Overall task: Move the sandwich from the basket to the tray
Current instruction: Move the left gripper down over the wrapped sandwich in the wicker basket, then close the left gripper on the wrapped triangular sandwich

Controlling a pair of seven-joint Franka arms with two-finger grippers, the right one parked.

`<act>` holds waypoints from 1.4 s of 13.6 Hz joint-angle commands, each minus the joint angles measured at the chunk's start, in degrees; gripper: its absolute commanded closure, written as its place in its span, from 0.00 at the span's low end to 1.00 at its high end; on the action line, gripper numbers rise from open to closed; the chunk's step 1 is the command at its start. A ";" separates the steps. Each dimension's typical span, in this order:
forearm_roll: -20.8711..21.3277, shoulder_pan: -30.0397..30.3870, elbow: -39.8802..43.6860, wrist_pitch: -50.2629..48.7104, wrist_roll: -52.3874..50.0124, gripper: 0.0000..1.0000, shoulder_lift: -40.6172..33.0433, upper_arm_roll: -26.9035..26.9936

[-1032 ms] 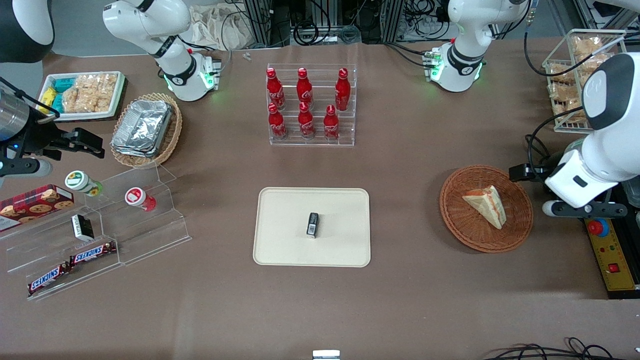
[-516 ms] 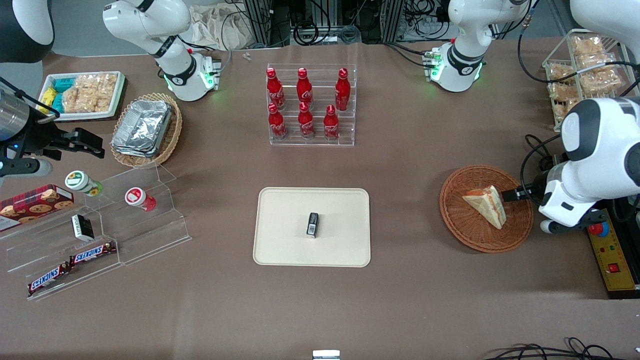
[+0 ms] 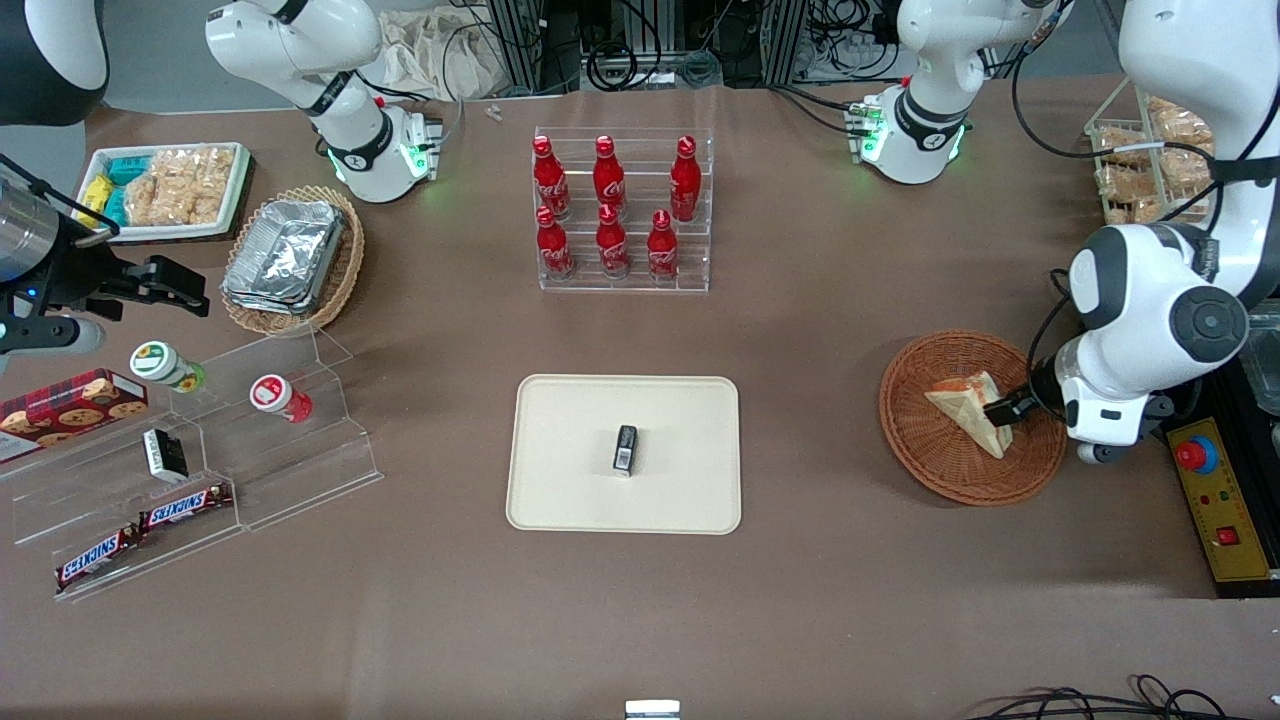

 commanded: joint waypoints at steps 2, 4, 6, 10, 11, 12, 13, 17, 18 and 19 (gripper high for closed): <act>-0.85 0.59 -3.18 3.43 -6.12 0.00 -0.78 -0.60; -2.52 0.59 -2.92 3.51 -6.56 0.00 -0.25 -0.60; -3.22 0.59 -3.61 5.44 -6.65 0.00 0.28 -0.60; -4.10 0.67 -5.19 8.08 -6.65 0.00 1.77 -0.60; -4.11 0.59 -5.81 9.13 -6.74 0.00 2.30 -0.60; -4.11 0.59 -5.90 9.92 -6.74 0.00 3.00 -0.60; -4.02 0.59 -5.90 10.63 -6.74 0.00 3.79 -0.60; -4.02 0.50 -5.73 11.16 -8.93 0.65 4.06 -0.60; -4.02 0.41 -5.64 11.07 -9.11 0.91 3.97 -0.60; -4.02 0.32 -5.64 10.81 -9.20 1.00 3.71 -0.69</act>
